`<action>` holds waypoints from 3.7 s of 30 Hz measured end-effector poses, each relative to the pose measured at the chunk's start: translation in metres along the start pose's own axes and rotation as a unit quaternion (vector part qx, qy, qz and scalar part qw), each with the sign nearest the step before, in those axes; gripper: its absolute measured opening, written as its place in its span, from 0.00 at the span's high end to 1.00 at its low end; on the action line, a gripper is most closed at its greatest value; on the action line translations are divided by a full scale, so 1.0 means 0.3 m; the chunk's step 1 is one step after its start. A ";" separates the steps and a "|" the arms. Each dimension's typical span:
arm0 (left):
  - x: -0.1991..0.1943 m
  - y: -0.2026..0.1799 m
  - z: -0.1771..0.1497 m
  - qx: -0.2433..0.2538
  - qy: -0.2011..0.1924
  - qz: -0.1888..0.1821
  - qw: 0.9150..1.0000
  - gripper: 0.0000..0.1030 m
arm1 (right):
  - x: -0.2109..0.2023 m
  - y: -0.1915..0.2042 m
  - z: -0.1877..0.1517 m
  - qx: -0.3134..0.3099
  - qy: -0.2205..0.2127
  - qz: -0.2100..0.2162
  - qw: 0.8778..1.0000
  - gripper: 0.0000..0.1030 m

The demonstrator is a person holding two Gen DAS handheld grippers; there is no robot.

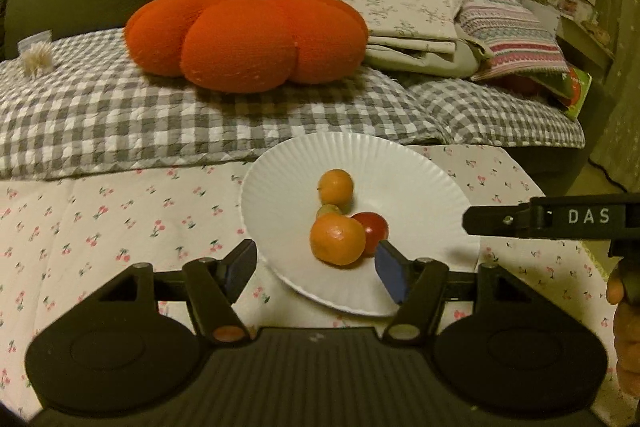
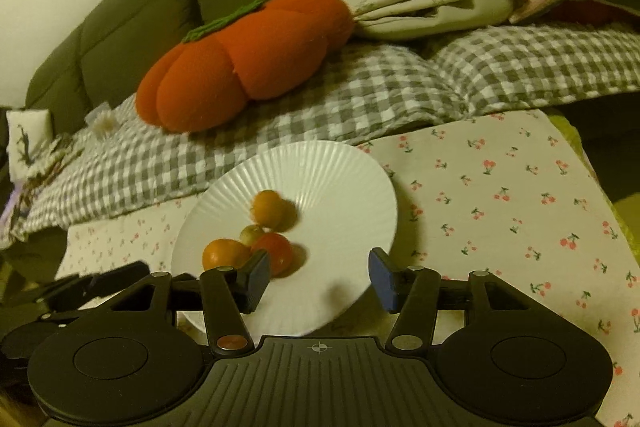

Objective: Organize fruits
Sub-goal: 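Move both tools back from the plate toward the remaining fruits, then grasp the pale brown round fruit with the left tool while the right tool grasps a green lime, then carry both fruits to the white plate and open both tools to release them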

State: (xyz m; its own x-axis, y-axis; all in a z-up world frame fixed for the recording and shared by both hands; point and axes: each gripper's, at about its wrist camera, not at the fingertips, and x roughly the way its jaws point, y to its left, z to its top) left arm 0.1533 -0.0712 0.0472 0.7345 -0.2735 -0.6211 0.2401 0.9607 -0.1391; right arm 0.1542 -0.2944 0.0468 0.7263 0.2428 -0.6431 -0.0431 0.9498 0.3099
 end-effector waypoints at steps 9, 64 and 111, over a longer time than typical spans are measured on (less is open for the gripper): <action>-0.101 0.038 -0.030 -0.026 0.013 0.028 0.999 0.37 | -0.070 0.040 -0.022 0.010 0.011 0.015 1.000 0.48; -0.293 0.230 -0.408 -0.142 0.113 0.124 0.976 0.74 | -0.158 0.269 -0.269 -0.127 0.078 0.044 0.988 0.31; -0.318 0.132 -0.346 -0.093 0.067 0.092 0.989 0.74 | -0.035 0.183 -0.225 0.004 0.084 0.008 0.996 0.69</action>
State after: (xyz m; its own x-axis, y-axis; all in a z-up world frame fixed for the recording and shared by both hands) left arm 0.0268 -0.0020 0.0210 0.6607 -0.0968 -0.7444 -0.0204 0.9890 -0.1467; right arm 0.0977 -0.2315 0.0233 0.6006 0.2875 -0.7461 -0.0478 0.9444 0.3254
